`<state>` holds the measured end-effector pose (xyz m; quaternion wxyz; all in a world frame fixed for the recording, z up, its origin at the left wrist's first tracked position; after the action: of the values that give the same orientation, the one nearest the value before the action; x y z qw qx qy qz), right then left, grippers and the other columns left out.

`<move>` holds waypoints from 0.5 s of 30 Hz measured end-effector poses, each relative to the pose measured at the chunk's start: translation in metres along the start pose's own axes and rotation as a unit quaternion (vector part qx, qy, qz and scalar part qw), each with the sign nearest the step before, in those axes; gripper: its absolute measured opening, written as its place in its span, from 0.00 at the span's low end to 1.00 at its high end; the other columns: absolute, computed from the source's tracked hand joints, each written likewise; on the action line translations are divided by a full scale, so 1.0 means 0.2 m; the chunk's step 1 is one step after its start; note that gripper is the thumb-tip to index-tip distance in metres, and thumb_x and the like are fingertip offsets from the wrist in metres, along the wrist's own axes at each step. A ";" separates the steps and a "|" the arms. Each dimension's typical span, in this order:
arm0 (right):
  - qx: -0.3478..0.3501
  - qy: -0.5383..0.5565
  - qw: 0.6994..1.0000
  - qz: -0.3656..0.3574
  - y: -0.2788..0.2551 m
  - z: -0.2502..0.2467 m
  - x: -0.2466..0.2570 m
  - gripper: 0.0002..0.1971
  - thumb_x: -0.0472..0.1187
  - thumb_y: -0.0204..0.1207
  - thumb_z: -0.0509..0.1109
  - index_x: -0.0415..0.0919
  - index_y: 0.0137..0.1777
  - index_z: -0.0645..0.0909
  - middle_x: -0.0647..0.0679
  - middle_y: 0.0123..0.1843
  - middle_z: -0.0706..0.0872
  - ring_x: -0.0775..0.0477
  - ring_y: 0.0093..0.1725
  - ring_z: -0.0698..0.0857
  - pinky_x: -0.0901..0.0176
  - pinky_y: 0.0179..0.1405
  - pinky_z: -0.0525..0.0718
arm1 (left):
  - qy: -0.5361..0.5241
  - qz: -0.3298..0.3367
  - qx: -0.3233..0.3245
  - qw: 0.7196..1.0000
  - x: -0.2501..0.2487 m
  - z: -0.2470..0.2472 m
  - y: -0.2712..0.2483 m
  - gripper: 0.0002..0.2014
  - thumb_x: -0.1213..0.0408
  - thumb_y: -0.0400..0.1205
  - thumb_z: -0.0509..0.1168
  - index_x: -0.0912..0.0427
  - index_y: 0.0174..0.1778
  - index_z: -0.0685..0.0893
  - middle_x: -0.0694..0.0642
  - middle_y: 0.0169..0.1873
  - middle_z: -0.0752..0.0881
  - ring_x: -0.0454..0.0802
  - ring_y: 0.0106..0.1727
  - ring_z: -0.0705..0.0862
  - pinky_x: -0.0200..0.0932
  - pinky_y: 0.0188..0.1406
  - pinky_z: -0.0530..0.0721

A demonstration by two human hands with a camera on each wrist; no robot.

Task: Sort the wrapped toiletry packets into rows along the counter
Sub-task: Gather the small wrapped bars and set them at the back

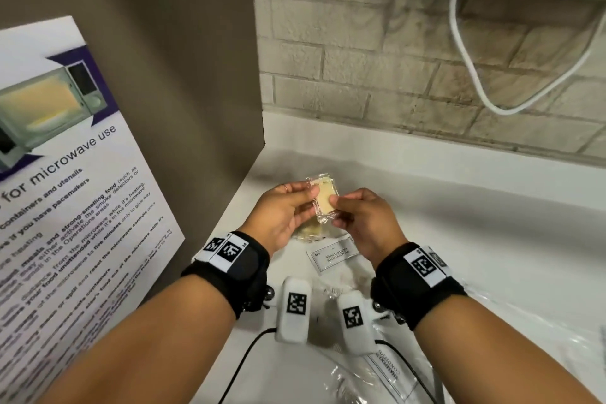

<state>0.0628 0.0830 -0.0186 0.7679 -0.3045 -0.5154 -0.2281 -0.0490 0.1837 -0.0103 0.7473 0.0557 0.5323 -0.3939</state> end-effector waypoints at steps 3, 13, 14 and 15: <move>0.013 -0.013 1.000 0.008 0.00 0.03 0.00 0.09 0.29 0.72 0.75 0.39 0.39 0.76 0.44 0.31 0.82 0.49 0.26 0.79 0.60 0.25 0.79 | 0.040 -0.004 -0.014 0.999 0.01 -0.03 0.01 0.05 0.75 0.78 0.70 0.63 0.43 0.82 0.53 0.28 0.87 0.41 0.24 0.85 0.32 0.25 0.85; 0.001 -0.285 0.947 0.150 0.16 0.05 -0.08 0.07 0.31 0.76 0.73 0.31 0.39 0.79 0.40 0.26 0.77 0.46 0.20 0.74 0.55 0.25 0.82 | 0.228 -0.031 -0.115 0.966 0.01 -0.29 0.12 0.05 0.70 0.81 0.69 0.65 0.43 0.79 0.59 0.30 0.79 0.47 0.25 0.75 0.35 0.22 0.79; 0.009 -0.311 0.934 0.174 0.17 0.07 -0.11 0.09 0.32 0.76 0.73 0.31 0.38 0.78 0.40 0.25 0.77 0.46 0.18 0.75 0.55 0.25 0.82 | 0.235 -0.045 -0.115 0.964 0.04 -0.31 0.12 0.04 0.72 0.80 0.69 0.66 0.43 0.79 0.60 0.30 0.80 0.48 0.24 0.74 0.35 0.20 0.77; 0.015 -0.334 0.922 0.193 0.18 0.08 -0.13 0.11 0.34 0.77 0.73 0.31 0.35 0.76 0.39 0.25 0.77 0.46 0.18 0.76 0.54 0.26 0.83 | 0.242 -0.058 -0.112 0.962 0.07 -0.32 0.12 0.04 0.73 0.79 0.69 0.68 0.44 0.80 0.61 0.31 0.80 0.48 0.24 0.74 0.35 0.20 0.76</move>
<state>0.0670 0.1215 -0.0466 0.5845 -0.4451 -0.6768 0.0471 -0.0801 0.2261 -0.0574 0.5736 0.0343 0.7400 -0.3496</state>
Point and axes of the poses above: each hand's wrist, its own y-axis towards the middle knuckle, its own z-axis out of the palm, x = y × z, the point moved 8 cm from there along y, towards the middle knuckle
